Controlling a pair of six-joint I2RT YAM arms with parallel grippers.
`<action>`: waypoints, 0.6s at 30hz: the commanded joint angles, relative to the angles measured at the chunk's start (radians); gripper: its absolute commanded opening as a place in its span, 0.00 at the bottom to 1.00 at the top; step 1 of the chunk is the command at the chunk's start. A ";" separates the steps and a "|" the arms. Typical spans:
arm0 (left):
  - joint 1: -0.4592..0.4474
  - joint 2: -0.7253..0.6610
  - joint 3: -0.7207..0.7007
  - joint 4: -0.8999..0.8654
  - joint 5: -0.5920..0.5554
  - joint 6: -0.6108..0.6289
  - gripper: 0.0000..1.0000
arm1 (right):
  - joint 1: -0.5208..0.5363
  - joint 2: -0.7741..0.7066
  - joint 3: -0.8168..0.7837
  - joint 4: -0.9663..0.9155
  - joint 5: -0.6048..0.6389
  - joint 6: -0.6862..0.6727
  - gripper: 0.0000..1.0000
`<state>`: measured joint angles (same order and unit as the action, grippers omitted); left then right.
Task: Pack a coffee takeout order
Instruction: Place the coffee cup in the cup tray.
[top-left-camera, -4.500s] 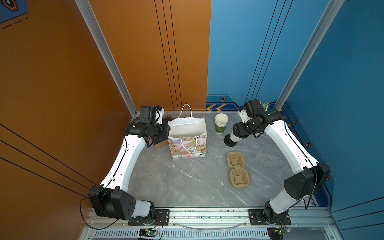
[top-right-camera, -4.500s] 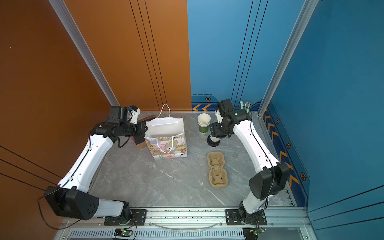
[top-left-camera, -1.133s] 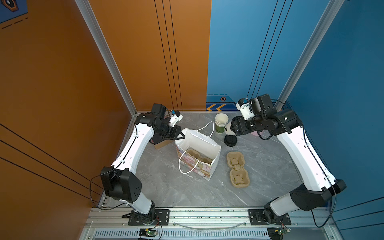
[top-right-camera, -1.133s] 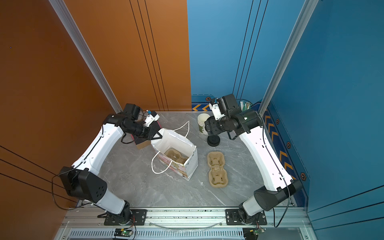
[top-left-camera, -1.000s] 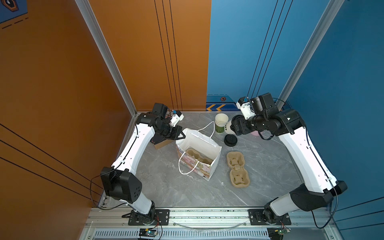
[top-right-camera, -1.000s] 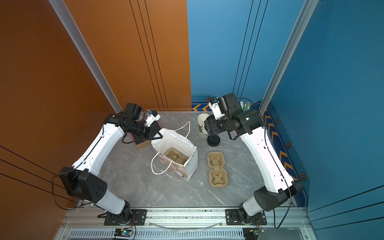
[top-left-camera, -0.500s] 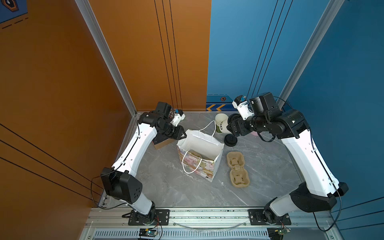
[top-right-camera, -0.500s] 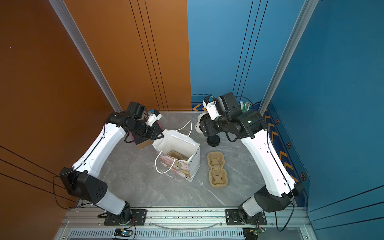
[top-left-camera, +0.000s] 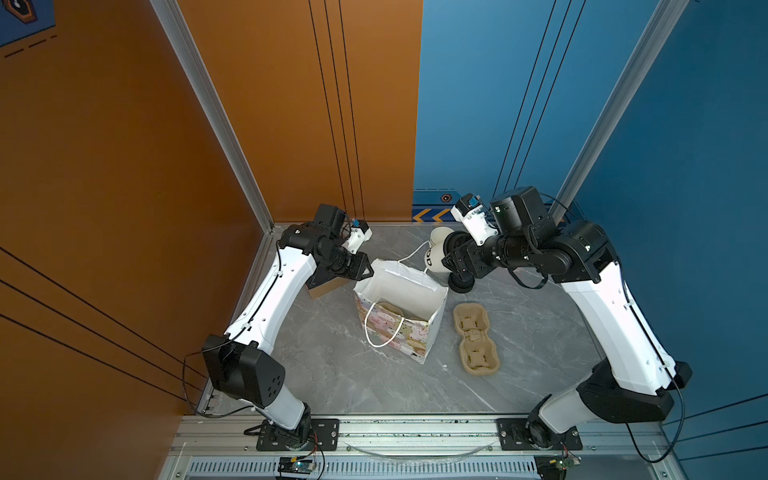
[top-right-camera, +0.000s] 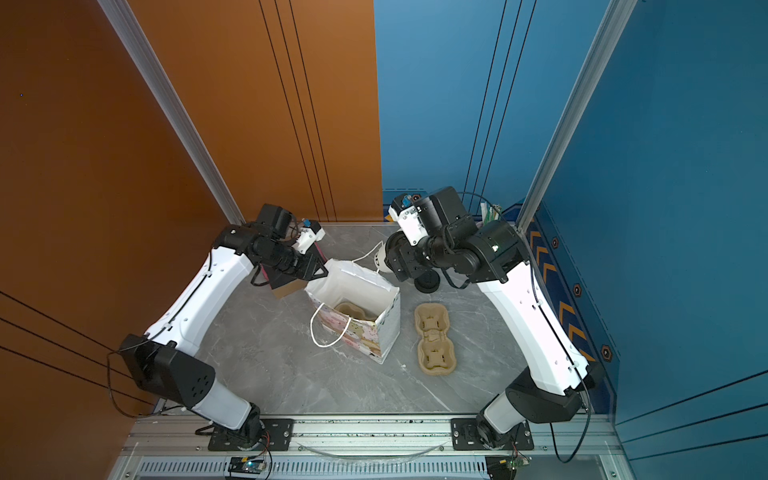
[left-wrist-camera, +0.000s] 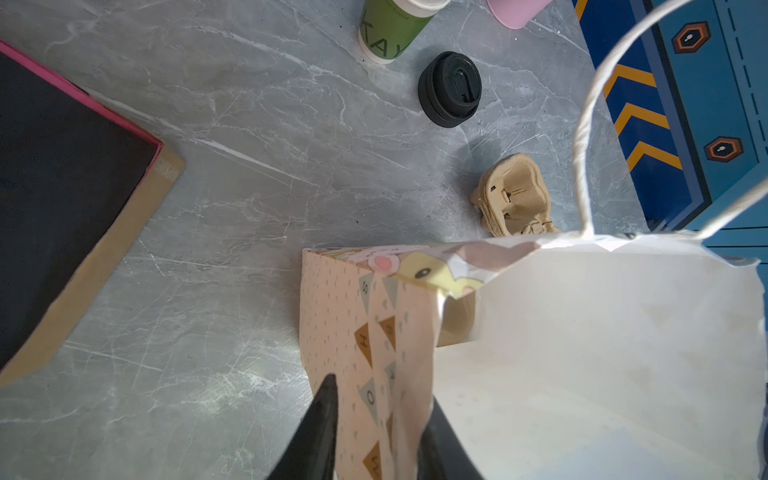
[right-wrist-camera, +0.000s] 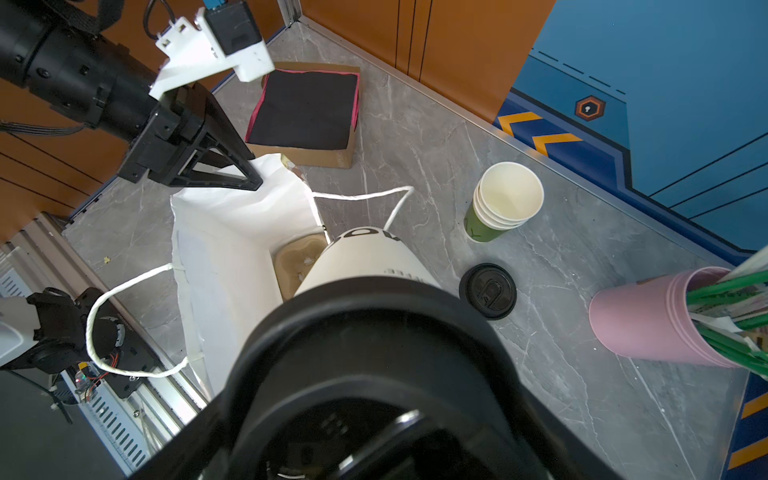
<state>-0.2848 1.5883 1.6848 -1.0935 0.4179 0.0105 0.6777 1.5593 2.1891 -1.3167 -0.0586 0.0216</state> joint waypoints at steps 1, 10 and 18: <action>-0.013 0.002 0.024 -0.019 -0.017 0.001 0.30 | 0.017 0.027 0.032 -0.036 -0.025 -0.012 0.87; -0.015 0.006 0.028 -0.019 -0.023 0.001 0.28 | 0.097 0.091 0.038 -0.038 -0.047 -0.014 0.87; -0.018 0.009 0.031 -0.020 -0.022 0.001 0.28 | 0.144 0.167 0.041 -0.044 -0.042 -0.015 0.87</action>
<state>-0.2951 1.5883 1.6928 -1.0939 0.4072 0.0105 0.8062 1.7050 2.2074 -1.3289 -0.0910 0.0216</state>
